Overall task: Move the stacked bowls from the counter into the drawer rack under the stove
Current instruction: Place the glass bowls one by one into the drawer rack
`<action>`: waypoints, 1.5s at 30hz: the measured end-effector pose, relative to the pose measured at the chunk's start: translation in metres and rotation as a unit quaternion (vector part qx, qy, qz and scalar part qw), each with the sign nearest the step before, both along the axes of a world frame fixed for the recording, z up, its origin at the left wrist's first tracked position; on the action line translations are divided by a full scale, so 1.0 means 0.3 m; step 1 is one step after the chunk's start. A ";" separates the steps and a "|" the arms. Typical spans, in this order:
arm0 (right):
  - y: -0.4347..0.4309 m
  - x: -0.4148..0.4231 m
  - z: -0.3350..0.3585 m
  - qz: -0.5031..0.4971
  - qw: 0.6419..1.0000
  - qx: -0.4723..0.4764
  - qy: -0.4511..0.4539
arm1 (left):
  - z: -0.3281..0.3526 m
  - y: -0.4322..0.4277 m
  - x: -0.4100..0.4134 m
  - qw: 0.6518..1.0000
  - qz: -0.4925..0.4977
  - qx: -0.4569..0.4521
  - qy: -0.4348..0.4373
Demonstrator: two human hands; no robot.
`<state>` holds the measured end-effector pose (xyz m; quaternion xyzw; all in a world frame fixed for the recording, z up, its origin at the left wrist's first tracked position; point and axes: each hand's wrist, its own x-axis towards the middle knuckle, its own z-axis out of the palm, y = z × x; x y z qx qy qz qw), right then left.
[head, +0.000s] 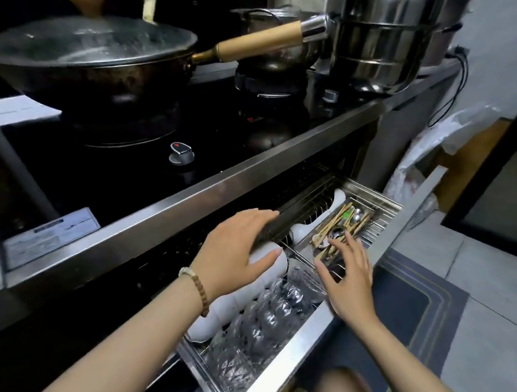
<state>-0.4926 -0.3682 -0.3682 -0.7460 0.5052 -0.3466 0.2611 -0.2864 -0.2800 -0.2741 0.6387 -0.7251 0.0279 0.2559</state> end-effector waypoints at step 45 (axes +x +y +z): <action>-0.015 0.310 0.284 0.192 0.969 0.152 -0.033 | 0.157 0.104 0.185 0.986 0.131 0.012 -0.106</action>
